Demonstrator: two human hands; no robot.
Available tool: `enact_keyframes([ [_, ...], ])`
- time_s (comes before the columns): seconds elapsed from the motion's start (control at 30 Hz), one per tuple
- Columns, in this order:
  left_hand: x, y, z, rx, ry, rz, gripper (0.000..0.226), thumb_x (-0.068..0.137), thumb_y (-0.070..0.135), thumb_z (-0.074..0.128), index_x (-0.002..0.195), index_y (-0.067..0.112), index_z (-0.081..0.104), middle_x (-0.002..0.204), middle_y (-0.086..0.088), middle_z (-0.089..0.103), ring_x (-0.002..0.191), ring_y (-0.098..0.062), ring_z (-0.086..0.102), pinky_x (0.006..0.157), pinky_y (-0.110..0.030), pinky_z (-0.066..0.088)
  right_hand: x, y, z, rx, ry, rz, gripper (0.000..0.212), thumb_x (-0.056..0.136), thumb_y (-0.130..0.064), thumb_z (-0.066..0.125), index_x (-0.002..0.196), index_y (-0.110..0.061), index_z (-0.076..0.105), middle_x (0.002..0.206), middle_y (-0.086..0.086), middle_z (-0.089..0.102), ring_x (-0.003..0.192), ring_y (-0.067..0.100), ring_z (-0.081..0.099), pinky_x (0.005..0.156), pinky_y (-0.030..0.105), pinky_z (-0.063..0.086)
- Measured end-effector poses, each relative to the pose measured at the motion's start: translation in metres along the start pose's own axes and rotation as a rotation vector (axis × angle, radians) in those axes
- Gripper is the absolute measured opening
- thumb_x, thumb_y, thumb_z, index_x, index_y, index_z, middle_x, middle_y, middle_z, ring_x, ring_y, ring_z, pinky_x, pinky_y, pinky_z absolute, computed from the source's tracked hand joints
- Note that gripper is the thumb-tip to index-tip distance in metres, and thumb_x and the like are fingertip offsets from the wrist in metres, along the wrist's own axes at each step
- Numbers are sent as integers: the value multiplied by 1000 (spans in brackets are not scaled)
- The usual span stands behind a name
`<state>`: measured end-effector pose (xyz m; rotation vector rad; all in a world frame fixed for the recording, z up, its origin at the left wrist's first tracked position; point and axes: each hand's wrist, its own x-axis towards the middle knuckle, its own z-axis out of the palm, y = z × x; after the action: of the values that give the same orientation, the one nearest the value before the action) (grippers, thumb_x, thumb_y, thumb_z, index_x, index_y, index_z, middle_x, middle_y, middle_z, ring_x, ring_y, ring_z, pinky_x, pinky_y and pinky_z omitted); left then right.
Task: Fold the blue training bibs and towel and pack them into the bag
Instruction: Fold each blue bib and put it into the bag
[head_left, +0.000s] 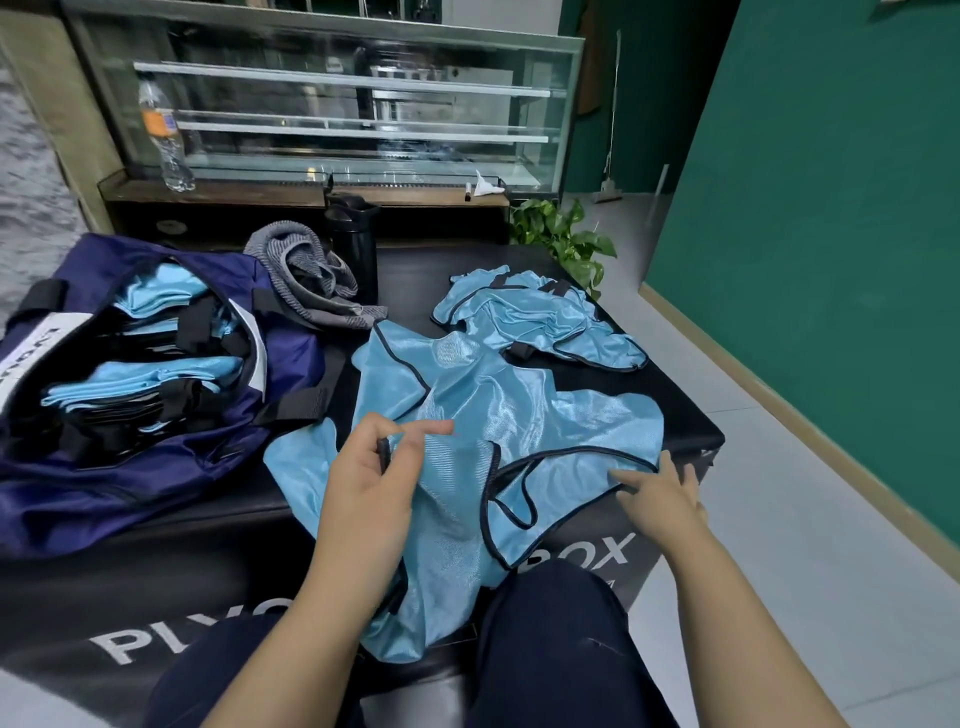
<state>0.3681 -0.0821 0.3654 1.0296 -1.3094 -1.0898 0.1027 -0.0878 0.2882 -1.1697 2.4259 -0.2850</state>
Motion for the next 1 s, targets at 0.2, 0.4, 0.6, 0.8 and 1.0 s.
enact_keyframes([
  [0.2,4,-4,4,-31,11,-66,22,99,23,47,80,12,42,68,4,70,76,-41,60,82,-34,50,15,8,9,27,79,-56,41,96,-19,44,136,-14,42,150,4,33,139,28,27,109,51,31],
  [0.4,4,-6,7,82,6,-122,17,92,25,57,85,24,41,60,-4,44,41,-7,40,52,-25,48,-16,-16,-6,528,357,-254,22,90,-9,60,111,-16,65,111,4,63,92,16,58,74,18,42],
  [0.6,0,-9,10,243,-212,-124,13,80,27,73,88,29,64,70,25,60,58,4,52,64,-18,40,-64,-70,-34,768,108,-524,29,85,-1,64,91,-30,61,80,2,51,56,6,41,52,14,38],
  [0.8,-4,-18,10,385,-295,-43,18,77,30,75,87,35,62,90,20,64,90,11,54,78,-3,36,-102,-109,-43,844,-134,-697,32,85,-4,67,98,-32,63,92,-4,58,62,-2,54,66,13,45],
  [1.0,0,0,-7,122,-139,-184,15,90,28,60,82,15,64,40,1,42,41,-15,38,49,-26,34,-109,-107,-45,827,-69,-666,19,86,-12,67,96,-28,61,85,-4,63,77,9,59,79,28,50],
])
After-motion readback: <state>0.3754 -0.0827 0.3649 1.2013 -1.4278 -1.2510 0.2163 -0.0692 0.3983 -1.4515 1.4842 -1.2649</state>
